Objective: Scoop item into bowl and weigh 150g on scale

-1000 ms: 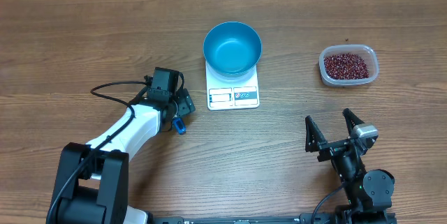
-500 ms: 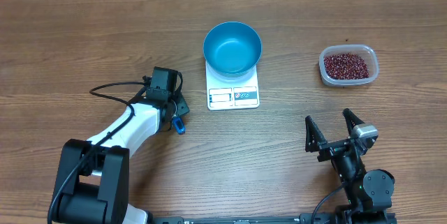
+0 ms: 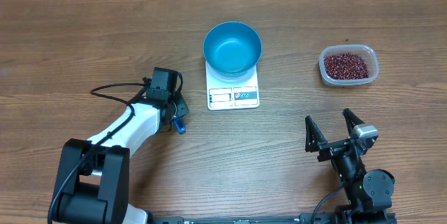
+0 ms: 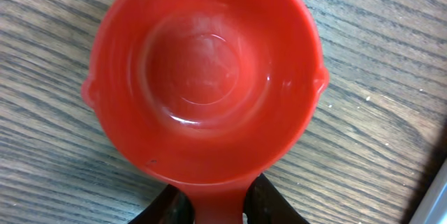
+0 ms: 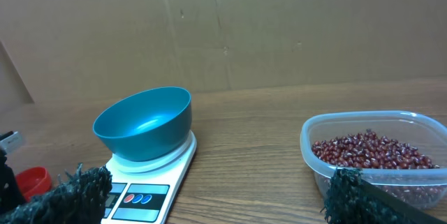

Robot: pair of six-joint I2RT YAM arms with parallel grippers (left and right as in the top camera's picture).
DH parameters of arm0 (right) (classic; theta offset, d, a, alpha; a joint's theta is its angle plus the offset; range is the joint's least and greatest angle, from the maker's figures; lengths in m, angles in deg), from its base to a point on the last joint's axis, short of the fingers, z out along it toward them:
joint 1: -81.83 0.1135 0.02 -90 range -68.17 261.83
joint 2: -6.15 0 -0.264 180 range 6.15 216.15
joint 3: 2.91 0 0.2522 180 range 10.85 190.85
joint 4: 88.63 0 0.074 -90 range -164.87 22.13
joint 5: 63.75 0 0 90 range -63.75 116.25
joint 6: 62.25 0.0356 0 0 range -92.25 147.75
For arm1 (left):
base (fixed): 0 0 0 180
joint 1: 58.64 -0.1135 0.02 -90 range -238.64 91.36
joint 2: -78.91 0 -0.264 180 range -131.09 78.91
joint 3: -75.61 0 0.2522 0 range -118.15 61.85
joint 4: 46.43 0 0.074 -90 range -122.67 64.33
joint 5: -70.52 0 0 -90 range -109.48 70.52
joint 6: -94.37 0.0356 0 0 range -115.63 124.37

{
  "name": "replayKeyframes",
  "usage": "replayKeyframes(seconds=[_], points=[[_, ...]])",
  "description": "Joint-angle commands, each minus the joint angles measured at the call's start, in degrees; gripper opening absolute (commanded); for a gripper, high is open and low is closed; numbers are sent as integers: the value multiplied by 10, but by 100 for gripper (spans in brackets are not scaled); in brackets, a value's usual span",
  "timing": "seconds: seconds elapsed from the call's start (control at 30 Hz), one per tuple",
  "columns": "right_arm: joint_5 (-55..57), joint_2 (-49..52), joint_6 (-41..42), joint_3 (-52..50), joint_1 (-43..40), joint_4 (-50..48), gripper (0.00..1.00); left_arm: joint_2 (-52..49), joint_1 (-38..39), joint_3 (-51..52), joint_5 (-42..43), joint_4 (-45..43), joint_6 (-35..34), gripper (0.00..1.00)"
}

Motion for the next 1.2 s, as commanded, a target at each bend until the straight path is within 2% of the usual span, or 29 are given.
replayKeyframes(seconds=[0.0, 0.17, 0.3, 0.67, 0.77, 0.97, 1.07, 1.17], points=[[2, -5, -3, -6, -2, -2, 100, -10, -3, -8, 7, 4, -4, 21], [2, -5, -3, -6, -2, -2, 100, -10, -3, -20, 28, 19, -4, 16], [2, -5, -3, -6, -2, -2, 100, -9, -3, -76, 29, 87, -3, 4], [2, -5, -3, -6, -2, -2, 100, 16, 33, -264, 35, 264, -3, 4], [2, -5, -3, -6, -2, -2, 100, 49, 61, -286, 35, 279, -16, 4], [1, -5, 1, -6, -2, -3, 100, 110, 112, -286, 36, 279, -96, 4], [-19, -5, 78, -6, -2, -6, 100, 116, 131, -286, 50, 280, -143, 4], [-85, -5, 310, -6, -2, -9, 100, 116, 145, -286, 89, 280, -228, 4]])
